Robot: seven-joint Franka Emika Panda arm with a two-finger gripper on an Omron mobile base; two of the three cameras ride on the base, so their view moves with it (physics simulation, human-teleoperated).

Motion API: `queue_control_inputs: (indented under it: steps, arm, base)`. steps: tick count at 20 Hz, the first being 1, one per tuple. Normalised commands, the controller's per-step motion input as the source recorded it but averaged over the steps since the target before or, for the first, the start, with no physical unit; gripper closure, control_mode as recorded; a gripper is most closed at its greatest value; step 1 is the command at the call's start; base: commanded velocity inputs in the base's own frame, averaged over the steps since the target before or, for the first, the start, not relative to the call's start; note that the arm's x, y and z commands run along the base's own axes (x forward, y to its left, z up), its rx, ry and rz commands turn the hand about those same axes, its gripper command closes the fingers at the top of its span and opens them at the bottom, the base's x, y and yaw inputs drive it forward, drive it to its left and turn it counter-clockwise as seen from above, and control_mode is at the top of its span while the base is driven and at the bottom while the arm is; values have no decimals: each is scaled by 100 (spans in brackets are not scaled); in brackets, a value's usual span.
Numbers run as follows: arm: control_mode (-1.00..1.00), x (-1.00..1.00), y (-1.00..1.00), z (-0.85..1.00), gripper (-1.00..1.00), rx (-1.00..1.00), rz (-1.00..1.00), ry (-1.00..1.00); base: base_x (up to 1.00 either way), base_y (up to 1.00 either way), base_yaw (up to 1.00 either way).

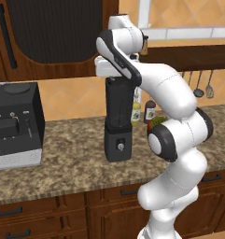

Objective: Close the lid blender by securely placing the lid on top.

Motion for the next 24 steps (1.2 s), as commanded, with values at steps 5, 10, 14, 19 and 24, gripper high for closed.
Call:
queue_control_inputs:
  steps: [5,10,14,19,24]
  arm:
    - [-100,40,9,-43,100,0,16,-13]
    - [-100,13,15,-59,100,0,21,-11]
    - [-100,3,17,-52,100,0,21,-18]
    - [-100,2,6,-47,100,3,23,-15]
    - [-100,-3,0,-39,100,1,20,4]
  base:
    - [0,0,0]
    - [0,0,0]
    - [0,0,0]
    - [0,0,0]
    - [0,0,0]
